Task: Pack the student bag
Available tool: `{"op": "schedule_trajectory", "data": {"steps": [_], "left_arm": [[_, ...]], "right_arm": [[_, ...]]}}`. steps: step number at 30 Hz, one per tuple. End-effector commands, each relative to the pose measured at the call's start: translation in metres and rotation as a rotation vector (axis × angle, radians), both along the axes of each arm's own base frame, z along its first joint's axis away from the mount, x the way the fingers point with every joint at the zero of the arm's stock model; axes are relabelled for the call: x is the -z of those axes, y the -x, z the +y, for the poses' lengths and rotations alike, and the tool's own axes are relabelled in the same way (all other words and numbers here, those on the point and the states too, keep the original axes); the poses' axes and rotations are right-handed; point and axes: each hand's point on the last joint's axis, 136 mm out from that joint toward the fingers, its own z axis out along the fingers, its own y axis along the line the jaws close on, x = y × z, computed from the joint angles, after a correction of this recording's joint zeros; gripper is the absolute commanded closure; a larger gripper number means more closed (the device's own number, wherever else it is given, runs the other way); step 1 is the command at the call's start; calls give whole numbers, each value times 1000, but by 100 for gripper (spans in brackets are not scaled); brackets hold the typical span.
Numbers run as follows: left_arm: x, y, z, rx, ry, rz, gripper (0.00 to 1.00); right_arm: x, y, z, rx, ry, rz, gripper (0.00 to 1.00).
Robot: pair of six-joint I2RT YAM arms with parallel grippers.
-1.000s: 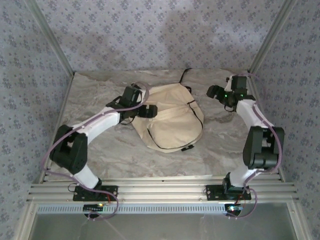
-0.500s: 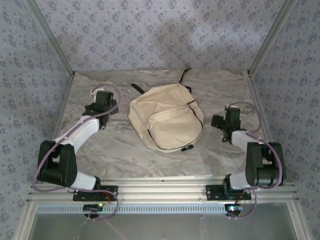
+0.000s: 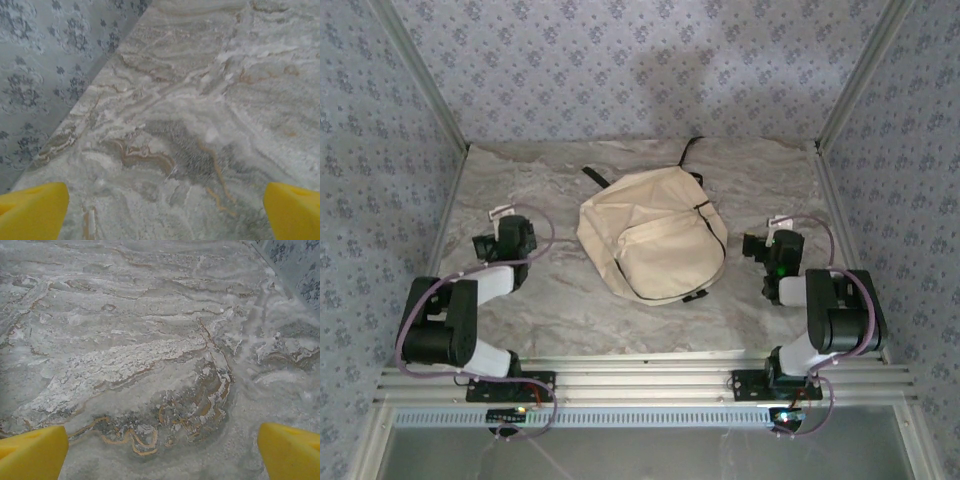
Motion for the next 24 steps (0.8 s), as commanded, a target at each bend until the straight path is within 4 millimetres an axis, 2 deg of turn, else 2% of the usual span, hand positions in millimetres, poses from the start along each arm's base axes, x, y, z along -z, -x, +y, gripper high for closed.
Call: {"op": "schedule_trajectory", "data": {"steps": [1,6,24], "left_arm": [[-18,-17,-1,98,116,-177,0],[-5,-21,-24,257,118,-228,1],[-4,-22,-26,249,107,-185,1]], "right_arm": [[-20,-15,15,-69,-38,-71,0],[-20,-15,14,-66,-35,-73,0],[-20,-15,16,-77,-38,-73,0]]}}
